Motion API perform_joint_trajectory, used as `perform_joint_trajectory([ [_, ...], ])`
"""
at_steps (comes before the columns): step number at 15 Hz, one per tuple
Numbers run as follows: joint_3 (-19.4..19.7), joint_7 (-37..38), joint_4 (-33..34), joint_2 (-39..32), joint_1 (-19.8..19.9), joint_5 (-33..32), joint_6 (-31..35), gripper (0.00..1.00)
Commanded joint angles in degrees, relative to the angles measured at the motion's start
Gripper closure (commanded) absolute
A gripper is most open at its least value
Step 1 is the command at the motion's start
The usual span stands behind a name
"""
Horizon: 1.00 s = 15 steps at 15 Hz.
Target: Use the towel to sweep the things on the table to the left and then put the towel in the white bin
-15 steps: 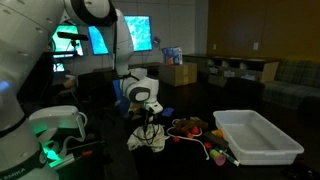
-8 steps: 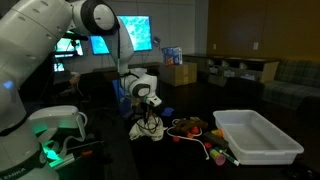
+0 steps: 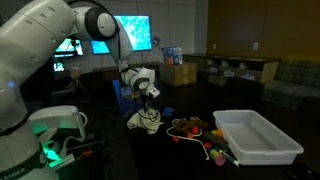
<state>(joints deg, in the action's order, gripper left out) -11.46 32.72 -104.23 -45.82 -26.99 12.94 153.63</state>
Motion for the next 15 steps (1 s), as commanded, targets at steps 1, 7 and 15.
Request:
perform_joint_trajectory([
  [1, -0.6, 0.1, 4.0, -0.5, -0.4, 1.2, -1.7, 0.90],
  [7, -3.7, -5.4, -2.5, 6.4, 4.3, 3.0, -5.0, 0.90],
  [15, -7.7, -15.8, -22.2, 25.5, 16.4, 16.8, -8.5, 0.90],
])
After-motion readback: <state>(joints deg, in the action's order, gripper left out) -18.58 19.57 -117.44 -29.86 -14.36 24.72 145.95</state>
